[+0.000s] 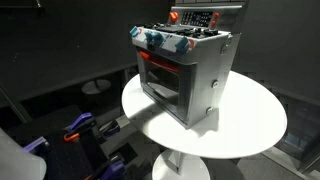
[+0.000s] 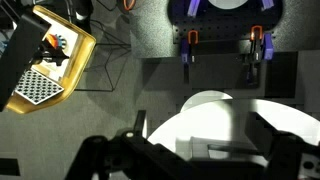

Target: Push the top orange button on the right side of the stove

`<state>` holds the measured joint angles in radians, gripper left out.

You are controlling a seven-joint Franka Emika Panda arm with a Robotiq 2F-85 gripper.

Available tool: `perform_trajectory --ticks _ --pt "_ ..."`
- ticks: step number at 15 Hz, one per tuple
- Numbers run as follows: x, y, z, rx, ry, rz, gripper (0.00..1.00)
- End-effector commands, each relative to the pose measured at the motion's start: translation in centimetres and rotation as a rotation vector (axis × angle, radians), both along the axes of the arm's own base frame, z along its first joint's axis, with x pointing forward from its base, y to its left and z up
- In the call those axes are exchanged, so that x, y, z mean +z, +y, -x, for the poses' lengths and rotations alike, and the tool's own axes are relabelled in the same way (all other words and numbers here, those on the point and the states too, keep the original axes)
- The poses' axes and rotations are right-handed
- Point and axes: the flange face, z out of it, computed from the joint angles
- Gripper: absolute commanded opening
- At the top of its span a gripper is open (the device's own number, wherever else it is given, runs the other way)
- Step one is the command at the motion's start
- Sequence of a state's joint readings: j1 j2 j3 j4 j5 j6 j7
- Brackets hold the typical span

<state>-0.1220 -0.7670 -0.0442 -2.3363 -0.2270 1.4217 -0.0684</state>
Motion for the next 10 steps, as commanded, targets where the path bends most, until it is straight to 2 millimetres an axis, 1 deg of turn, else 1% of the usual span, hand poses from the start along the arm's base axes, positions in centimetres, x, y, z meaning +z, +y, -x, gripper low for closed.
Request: perform_trajectory --ticks 1,5,8,10 --pt "0.1 0.0 0.0 0.000 0.001 0.000 1.00" --pt "0.1 0.1 -0.1 -0.008 -0.002 0.003 1.00" --pt "0.4 0.6 -1.1 -0.028 -0.031 0.008 1.00" --pt "0.6 0.9 -2.1 -0.055 -0.063 0.016 1.00"
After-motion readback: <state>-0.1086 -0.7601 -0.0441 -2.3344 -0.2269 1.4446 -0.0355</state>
